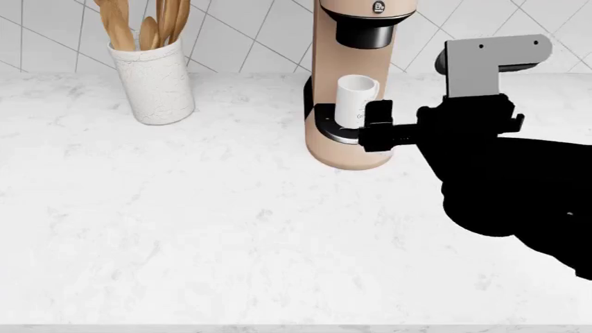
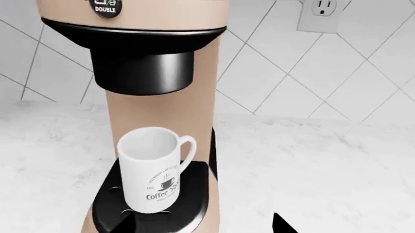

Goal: Pick the mug from under the coffee machine dispenser and place it on the counter.

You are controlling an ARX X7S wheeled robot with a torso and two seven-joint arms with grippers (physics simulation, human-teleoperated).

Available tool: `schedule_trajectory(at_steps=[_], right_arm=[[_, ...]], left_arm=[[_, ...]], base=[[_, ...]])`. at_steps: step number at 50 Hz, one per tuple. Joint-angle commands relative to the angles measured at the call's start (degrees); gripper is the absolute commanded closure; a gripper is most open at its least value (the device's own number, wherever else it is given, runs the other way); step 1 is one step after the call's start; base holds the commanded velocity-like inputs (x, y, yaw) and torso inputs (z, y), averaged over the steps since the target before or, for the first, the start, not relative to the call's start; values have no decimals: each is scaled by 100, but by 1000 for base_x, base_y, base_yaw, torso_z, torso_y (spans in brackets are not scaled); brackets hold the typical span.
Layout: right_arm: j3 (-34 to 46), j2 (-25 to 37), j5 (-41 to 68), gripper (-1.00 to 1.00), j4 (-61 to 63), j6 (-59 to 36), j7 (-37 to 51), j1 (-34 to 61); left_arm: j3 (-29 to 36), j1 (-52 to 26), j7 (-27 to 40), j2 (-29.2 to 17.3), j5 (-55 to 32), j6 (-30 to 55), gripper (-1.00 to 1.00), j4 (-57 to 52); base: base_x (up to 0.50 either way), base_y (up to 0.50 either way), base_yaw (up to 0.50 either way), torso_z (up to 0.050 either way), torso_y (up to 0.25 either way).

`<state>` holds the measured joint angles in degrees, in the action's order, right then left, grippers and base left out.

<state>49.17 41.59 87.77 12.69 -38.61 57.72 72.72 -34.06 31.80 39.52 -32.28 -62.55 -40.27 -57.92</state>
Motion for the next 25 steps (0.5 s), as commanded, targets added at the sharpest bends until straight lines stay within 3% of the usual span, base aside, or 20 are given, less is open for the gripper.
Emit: schedule_trajectory(at_steps=[1,25], right_arm=[[35,-338,-144,-100,-194,168,-238,-31],[254,-940,-733,-100,-920,492,-730,-110]], left_arm=[[34,22,-3,-7,21,-51,-100,18],[67,60,53,-65,57,-123,-100,41]], base=[[0,0,0,0,0],[0,0,0,0,0]])
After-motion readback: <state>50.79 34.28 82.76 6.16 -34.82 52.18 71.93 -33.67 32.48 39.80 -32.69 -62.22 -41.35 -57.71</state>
